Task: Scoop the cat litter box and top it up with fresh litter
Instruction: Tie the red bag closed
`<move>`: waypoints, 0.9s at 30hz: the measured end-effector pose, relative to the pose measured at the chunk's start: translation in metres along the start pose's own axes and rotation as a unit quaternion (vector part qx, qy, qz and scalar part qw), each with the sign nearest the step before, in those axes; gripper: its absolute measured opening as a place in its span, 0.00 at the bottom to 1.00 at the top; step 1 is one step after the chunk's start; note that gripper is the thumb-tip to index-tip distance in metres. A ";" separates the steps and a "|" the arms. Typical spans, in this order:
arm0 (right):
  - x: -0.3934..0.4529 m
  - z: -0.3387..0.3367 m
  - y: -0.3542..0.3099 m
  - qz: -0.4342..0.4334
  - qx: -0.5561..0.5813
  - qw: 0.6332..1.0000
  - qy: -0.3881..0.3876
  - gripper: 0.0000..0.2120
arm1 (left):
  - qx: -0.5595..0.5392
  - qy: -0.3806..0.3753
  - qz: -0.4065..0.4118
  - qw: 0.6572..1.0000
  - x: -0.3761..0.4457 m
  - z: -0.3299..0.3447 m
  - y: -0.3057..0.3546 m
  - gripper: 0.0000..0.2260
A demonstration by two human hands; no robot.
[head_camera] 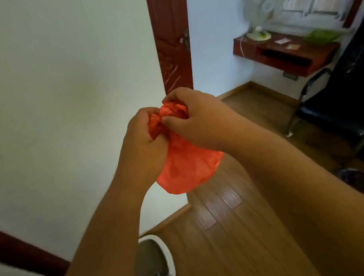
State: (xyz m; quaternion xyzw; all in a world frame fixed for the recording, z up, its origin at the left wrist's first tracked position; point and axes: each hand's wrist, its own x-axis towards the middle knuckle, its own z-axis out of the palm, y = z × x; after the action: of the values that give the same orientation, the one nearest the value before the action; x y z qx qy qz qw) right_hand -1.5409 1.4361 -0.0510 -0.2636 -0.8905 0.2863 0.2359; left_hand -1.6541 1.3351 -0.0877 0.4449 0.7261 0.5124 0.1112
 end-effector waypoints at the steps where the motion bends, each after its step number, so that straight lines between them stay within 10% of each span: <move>1: -0.005 -0.020 0.003 0.004 -0.010 1.000 0.010 0.18 | -0.007 -0.006 0.011 1.000 0.002 0.010 0.017 0.10; 12: -0.069 -0.128 0.045 0.129 -0.042 0.981 0.135 0.17 | -0.059 -0.137 0.107 0.983 0.017 0.106 0.099 0.12; 27: -0.130 -0.067 0.039 0.327 -0.087 0.900 0.275 0.19 | -0.131 -0.410 0.177 0.885 0.016 0.134 0.059 0.13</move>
State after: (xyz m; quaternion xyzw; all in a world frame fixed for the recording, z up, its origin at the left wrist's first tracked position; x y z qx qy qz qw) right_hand -1.3924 1.4107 -0.0625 -0.6275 -0.6755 0.1846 0.3404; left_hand -1.5496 1.4384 -0.0939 0.7179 0.4512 0.3858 0.3637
